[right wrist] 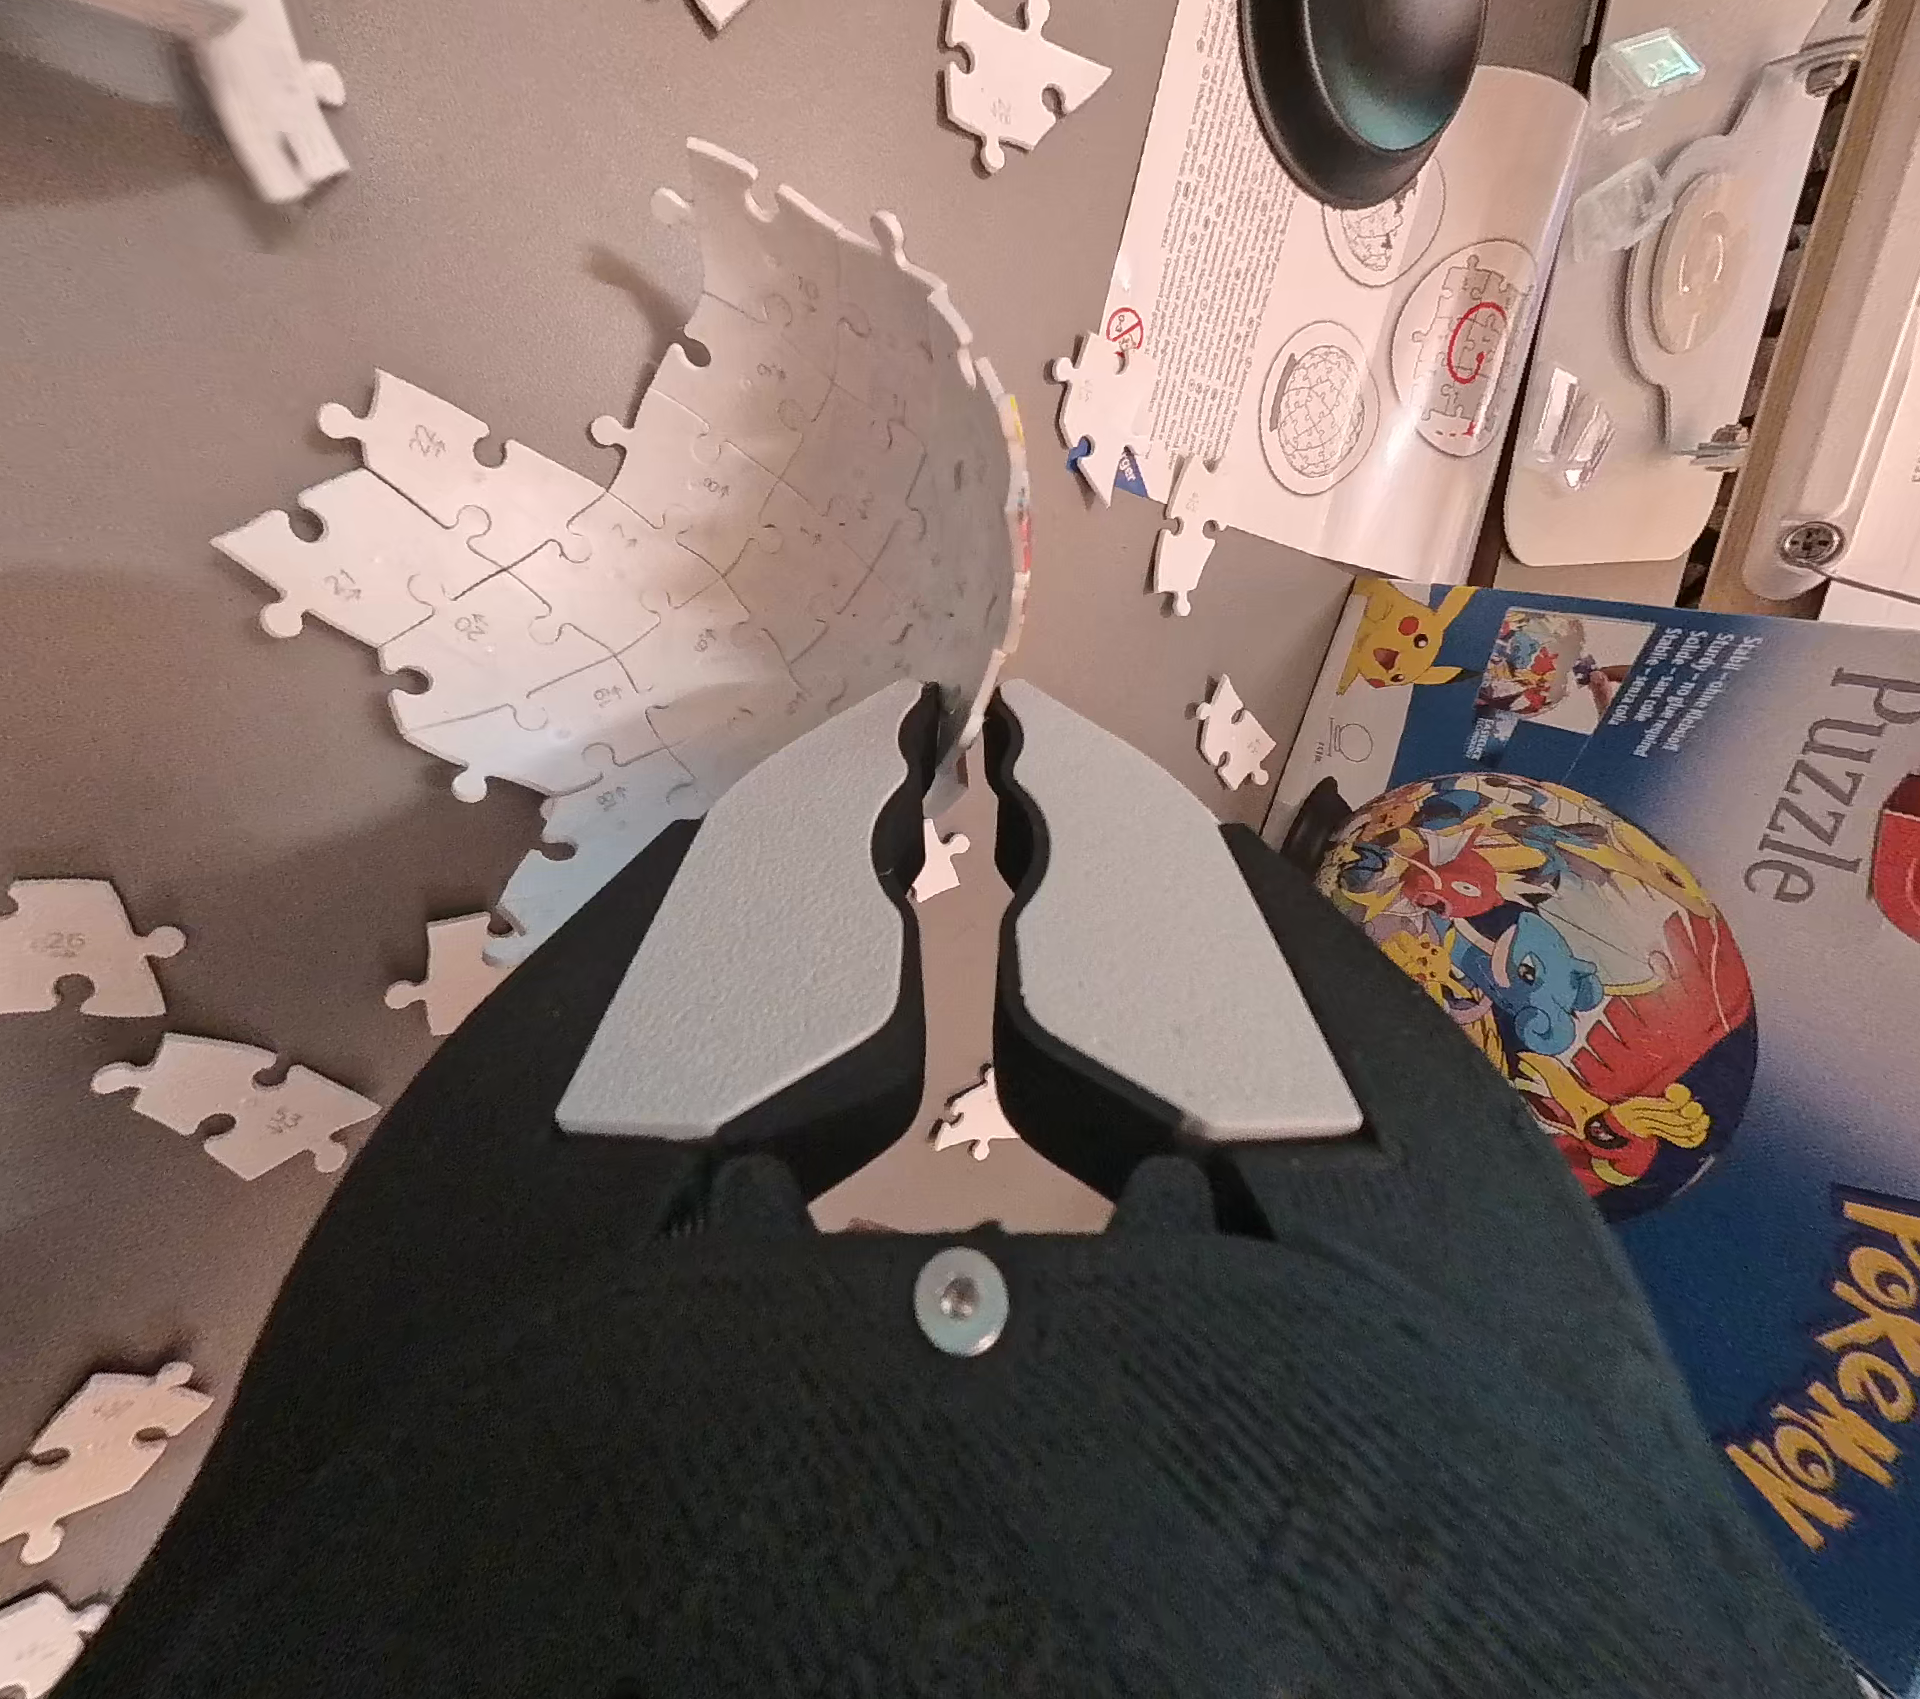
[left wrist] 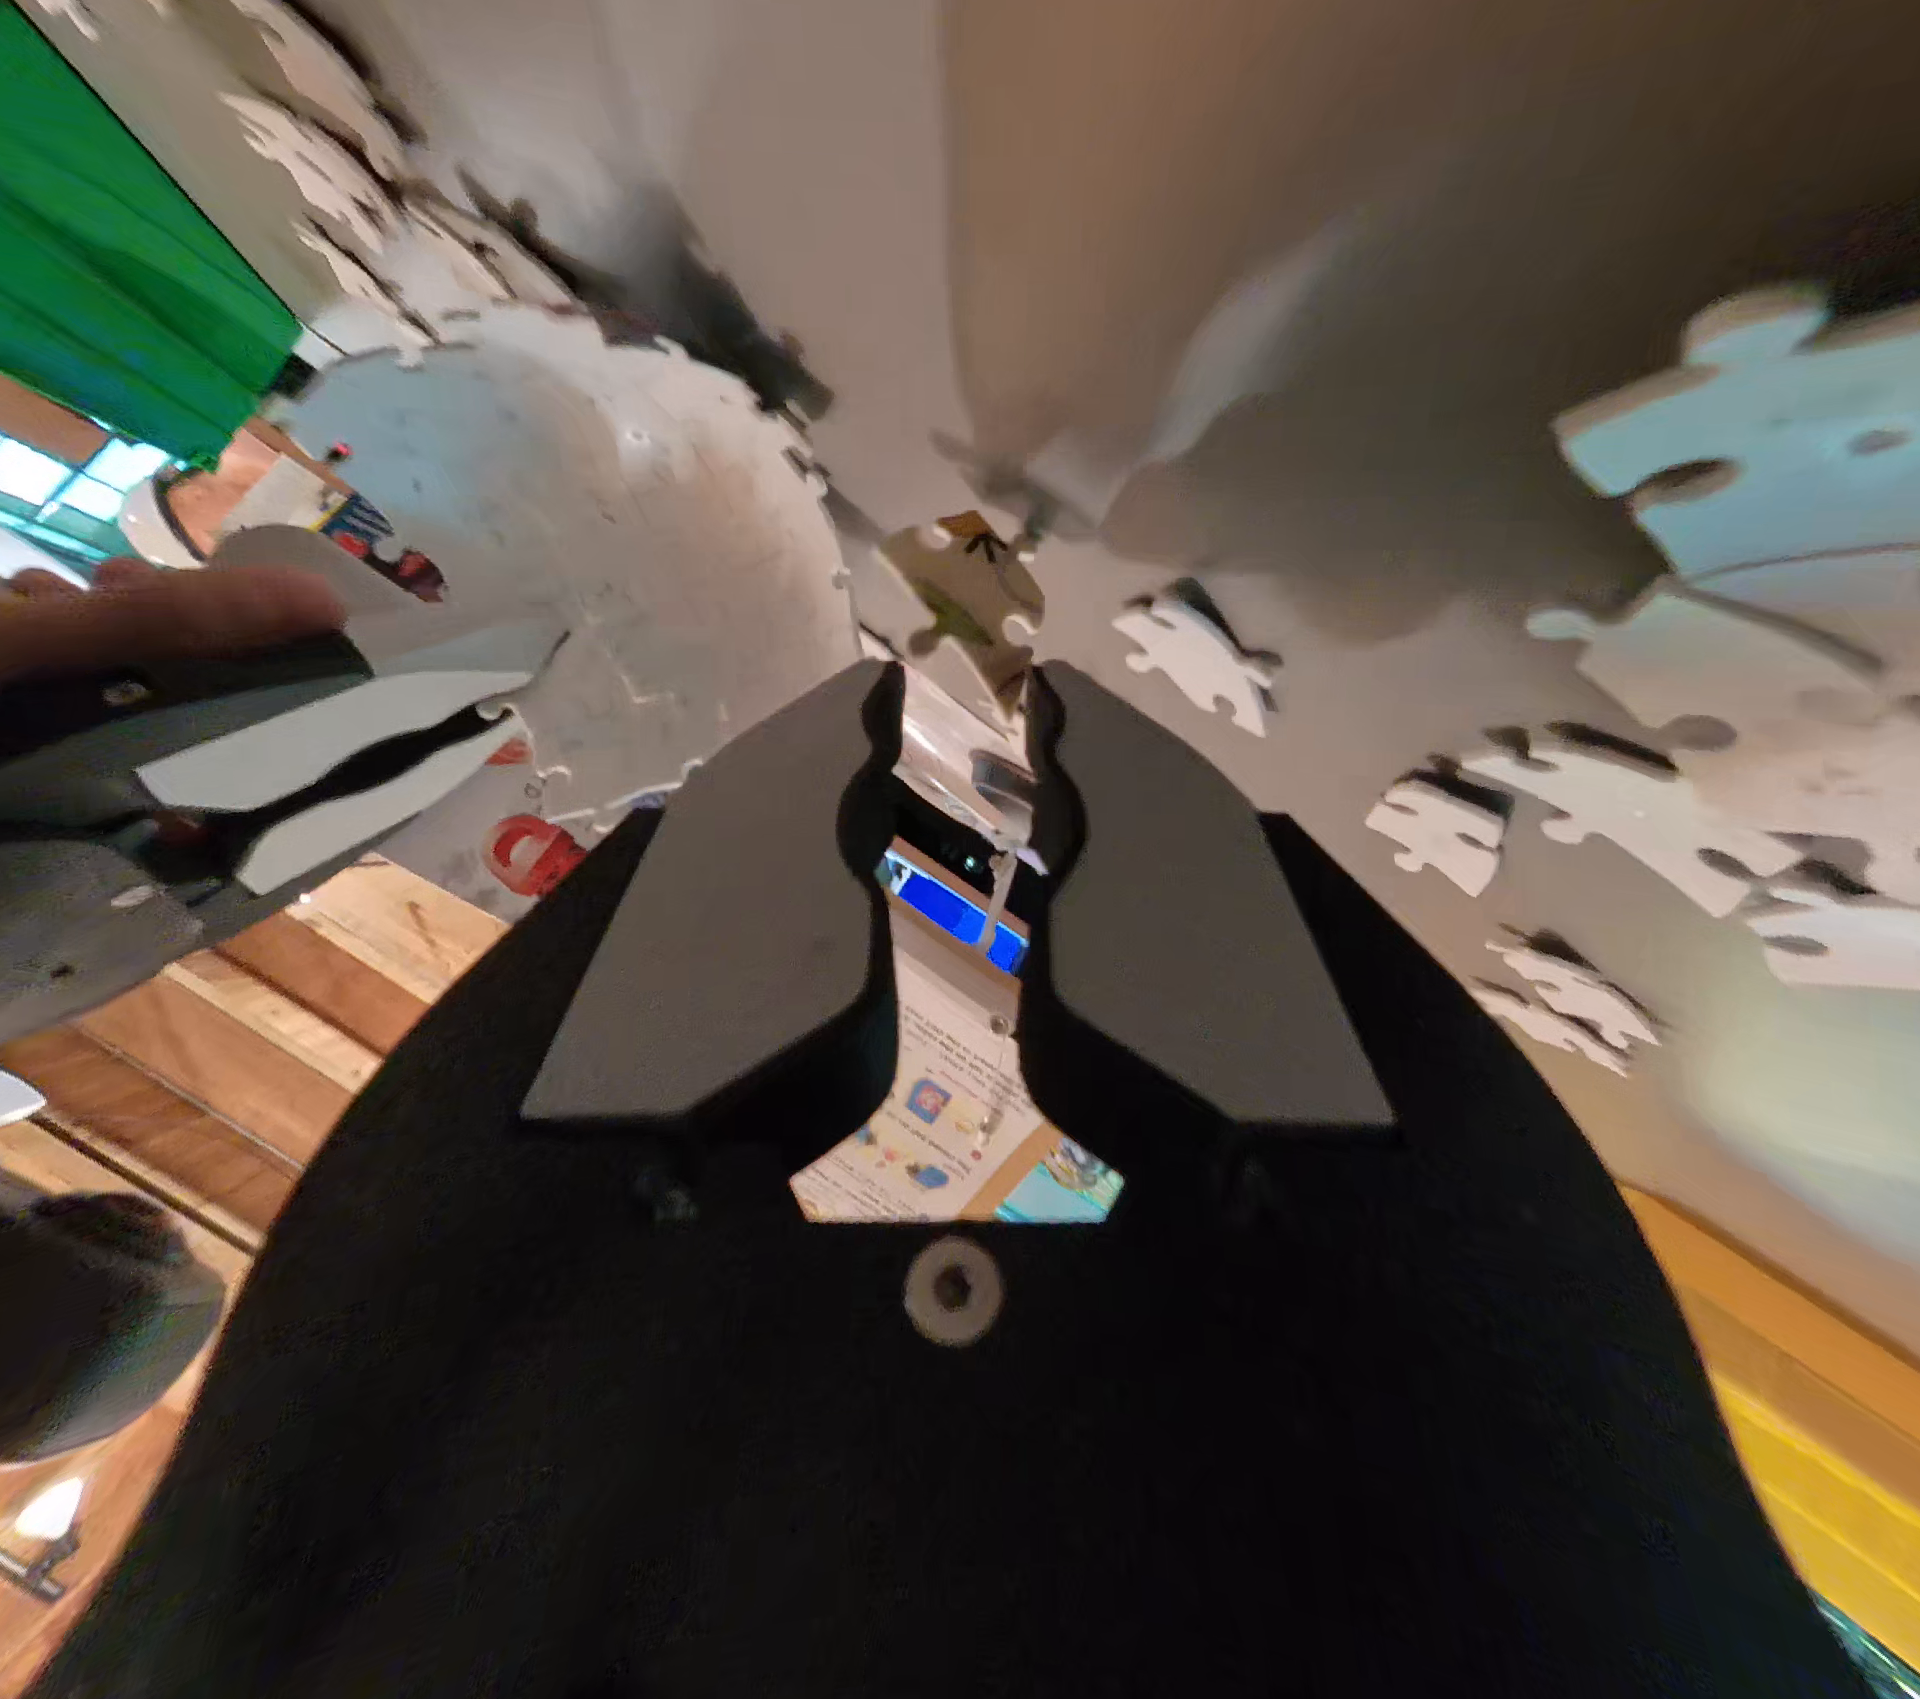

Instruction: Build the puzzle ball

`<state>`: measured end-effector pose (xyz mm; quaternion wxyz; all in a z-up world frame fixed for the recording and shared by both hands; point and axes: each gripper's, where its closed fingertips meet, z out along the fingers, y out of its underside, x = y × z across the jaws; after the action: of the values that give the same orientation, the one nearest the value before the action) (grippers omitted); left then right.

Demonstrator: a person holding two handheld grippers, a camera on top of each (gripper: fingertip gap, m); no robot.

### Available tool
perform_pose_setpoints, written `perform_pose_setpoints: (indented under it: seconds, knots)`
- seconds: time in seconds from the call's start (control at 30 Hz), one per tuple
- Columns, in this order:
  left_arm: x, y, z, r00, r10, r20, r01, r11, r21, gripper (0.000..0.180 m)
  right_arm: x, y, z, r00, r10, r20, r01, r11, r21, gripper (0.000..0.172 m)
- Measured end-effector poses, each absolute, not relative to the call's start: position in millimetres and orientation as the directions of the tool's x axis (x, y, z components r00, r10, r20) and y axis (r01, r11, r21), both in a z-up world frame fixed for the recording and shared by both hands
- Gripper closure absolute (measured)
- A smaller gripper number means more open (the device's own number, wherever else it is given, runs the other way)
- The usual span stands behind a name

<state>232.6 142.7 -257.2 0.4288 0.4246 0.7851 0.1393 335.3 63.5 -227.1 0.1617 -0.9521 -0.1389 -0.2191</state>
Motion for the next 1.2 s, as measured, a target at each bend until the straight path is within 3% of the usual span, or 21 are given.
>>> perform_pose_setpoints:
  seconds: [0.13,0.2,0.27,0.37,0.43,0.5,0.63,0.83,1.2]
  knots:
    - [227.6,138.2,-259.1,-0.251,0.797,-0.55,0.545,0.586,0.6,0.144,335.1,63.5,-227.0,0.866,0.194,0.461,0.335,-0.909,-0.247,0.164]
    - [229.9,137.2,-253.5,-0.294,0.731,-0.616,0.528,0.661,0.533,0.143,334.5,63.5,-226.5,0.865,0.195,0.462,0.337,-0.909,-0.247,0.164]
    - [233.1,146.2,-247.8,-0.484,0.546,-0.683,0.446,0.826,0.344,0.14,334.2,63.4,-226.2,0.864,0.197,0.462,0.339,-0.908,-0.246,0.164]
    - [231.6,161.5,-251.9,-0.803,0.042,-0.595,0.1,0.993,-0.065,0.144,334.8,63.6,-226.7,0.864,0.196,0.464,0.337,-0.909,-0.244,0.163]
    - [218.7,151.5,-257.8,-0.896,-0.239,-0.373,-0.118,0.94,-0.32,0.148,334.5,64.0,-226.5,0.863,0.197,0.465,0.339,-0.909,-0.244,0.164]
    - [211.5,134.6,-255.8,-0.894,-0.41,-0.183,-0.276,0.823,-0.497,0.154,334.2,63.7,-226.2,0.863,0.198,0.464,0.34,-0.908,-0.245,0.164]
    - [205.0,130.2,-276.4,-0.853,-0.519,-0.054,-0.427,0.753,-0.501,0.153,335.0,62.9,-227.4,0.867,0.193,0.46,0.333,-0.911,-0.245,0.163]
    - [206.1,131.1,-288.3,-0.87,-0.474,-0.136,-0.359,0.799,-0.483,0.16,335.5,62.2,-228.3,0.87,0.188,0.455,0.328,-0.911,-0.251,0.163]
    - [218.6,143.6,-288.5,-0.812,-0.576,-0.093,-0.451,0.72,-0.527,0.159,335.7,62.1,-229.9,0.873,0.188,0.451,0.325,-0.912,-0.249,0.163]
